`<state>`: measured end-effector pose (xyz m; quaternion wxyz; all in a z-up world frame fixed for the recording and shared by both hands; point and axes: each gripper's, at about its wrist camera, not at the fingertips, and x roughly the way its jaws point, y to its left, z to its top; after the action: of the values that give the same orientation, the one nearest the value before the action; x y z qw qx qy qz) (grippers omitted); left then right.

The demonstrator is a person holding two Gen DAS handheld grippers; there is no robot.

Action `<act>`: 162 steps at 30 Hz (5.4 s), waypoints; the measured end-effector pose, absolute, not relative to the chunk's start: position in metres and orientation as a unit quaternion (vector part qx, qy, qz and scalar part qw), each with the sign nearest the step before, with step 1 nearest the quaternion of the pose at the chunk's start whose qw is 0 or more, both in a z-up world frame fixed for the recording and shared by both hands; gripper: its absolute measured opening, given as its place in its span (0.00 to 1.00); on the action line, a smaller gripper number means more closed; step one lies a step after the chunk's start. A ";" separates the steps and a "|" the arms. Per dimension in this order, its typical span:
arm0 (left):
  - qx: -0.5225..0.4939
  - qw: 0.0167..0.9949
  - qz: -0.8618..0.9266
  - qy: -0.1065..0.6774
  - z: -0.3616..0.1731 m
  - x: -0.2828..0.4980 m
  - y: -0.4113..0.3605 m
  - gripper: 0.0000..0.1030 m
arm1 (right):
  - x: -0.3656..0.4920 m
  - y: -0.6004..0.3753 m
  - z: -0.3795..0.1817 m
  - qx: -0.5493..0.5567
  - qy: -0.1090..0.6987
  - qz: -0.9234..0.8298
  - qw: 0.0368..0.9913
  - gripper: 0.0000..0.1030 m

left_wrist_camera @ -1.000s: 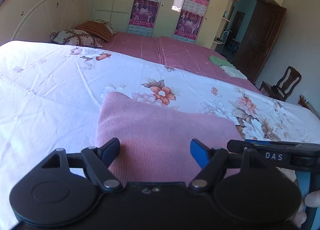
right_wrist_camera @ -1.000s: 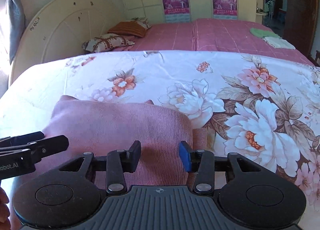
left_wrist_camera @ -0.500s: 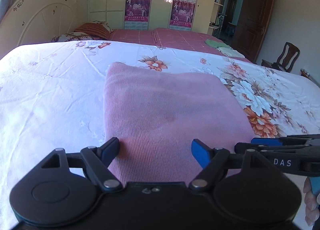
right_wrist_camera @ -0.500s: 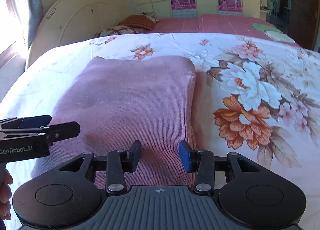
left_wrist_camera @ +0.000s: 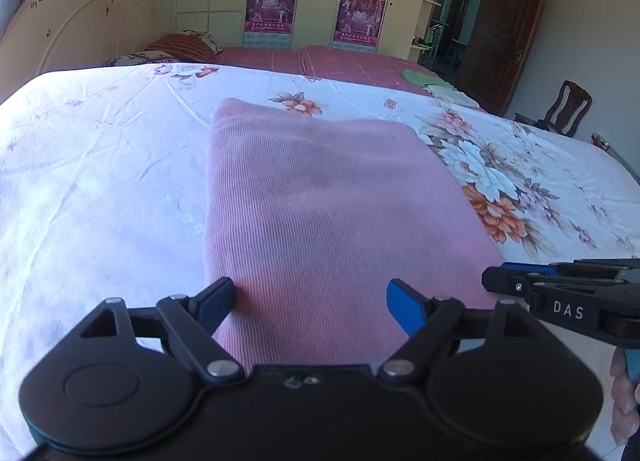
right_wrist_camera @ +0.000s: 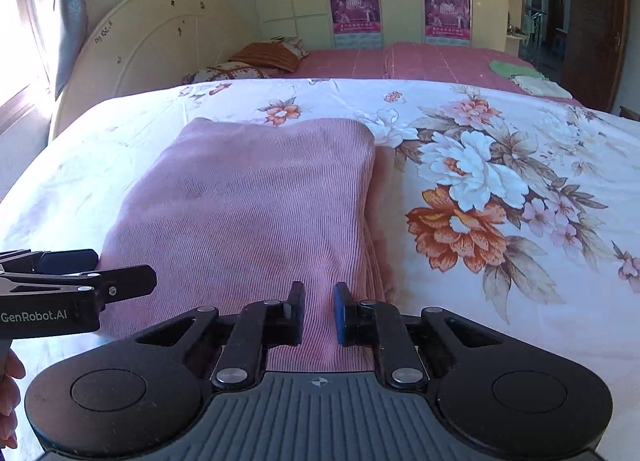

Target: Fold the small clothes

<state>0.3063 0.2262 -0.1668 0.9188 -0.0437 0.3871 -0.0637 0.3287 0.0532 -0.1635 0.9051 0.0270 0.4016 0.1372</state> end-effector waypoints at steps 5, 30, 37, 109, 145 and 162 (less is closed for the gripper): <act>-0.044 0.914 -0.052 0.401 -0.187 0.310 0.223 0.82 | 0.330 0.050 -0.187 0.026 0.424 0.117 0.898 0.13; -0.036 0.919 0.069 0.386 -0.089 0.186 0.175 0.96 | 0.203 -0.009 -0.102 0.069 0.386 0.212 0.895 0.76; -0.020 0.949 0.057 0.310 -0.032 0.075 0.141 0.96 | 0.111 -0.049 -0.065 0.081 0.366 0.251 0.893 0.82; -0.009 0.955 0.099 0.278 0.028 -0.067 0.101 0.97 | -0.064 -0.076 0.025 0.016 0.195 0.138 0.971 1.00; -0.011 0.954 0.096 0.283 0.027 -0.064 0.098 0.97 | -0.059 -0.075 0.022 0.018 0.197 0.144 0.970 1.00; -0.007 0.955 0.076 0.287 0.016 -0.048 0.094 0.95 | -0.048 -0.080 0.013 0.019 0.209 0.146 0.967 1.00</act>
<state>-0.0482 0.0935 0.0156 0.9548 -0.0069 0.2875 0.0755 -0.0477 -0.0805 0.0134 0.9668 0.0190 0.2089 0.1460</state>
